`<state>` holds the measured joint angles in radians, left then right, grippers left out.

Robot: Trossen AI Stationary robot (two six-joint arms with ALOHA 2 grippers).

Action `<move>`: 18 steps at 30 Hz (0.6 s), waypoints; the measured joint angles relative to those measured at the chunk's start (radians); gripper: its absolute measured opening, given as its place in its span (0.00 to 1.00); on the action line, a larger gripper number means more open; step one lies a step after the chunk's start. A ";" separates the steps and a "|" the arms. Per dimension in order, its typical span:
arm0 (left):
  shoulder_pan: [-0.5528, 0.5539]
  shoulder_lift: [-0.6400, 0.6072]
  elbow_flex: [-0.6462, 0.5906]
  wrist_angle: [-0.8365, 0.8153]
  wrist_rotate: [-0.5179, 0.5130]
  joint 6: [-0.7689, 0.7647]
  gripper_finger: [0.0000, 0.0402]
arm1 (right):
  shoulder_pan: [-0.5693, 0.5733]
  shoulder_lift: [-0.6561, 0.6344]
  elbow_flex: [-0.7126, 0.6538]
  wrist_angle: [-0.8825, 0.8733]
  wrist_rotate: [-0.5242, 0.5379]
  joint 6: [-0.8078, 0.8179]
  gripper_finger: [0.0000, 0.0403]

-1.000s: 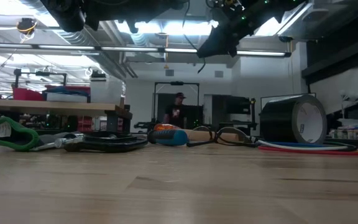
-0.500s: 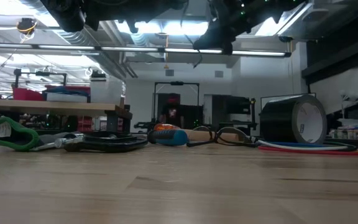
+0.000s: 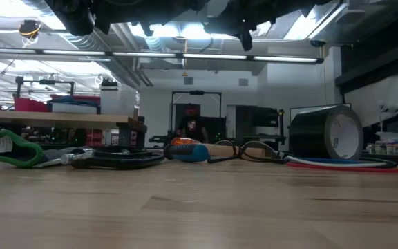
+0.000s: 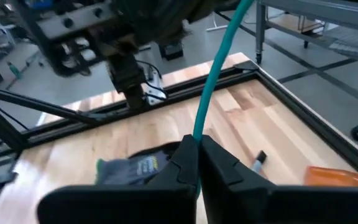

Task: Coil cords
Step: Coil the green wire onto the spool

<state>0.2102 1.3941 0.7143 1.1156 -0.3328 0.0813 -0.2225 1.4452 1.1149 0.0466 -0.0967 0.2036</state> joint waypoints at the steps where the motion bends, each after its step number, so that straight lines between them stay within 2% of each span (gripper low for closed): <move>1: 0.000 0.000 0.000 0.000 0.000 0.003 0.00 | 0.007 0.000 0.000 0.007 0.000 0.011 0.01; 11: -0.003 0.025 0.000 -0.018 0.000 0.063 0.00 | 0.064 0.043 0.001 0.133 -0.017 0.171 0.01; 18: -0.032 0.052 0.001 -0.109 0.000 0.213 0.00 | 0.073 0.114 0.001 0.245 -0.086 0.294 0.00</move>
<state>0.1782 1.4464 0.7151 1.0063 -0.3333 0.2948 -0.1497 1.5589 1.1156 0.2913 -0.1823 0.4974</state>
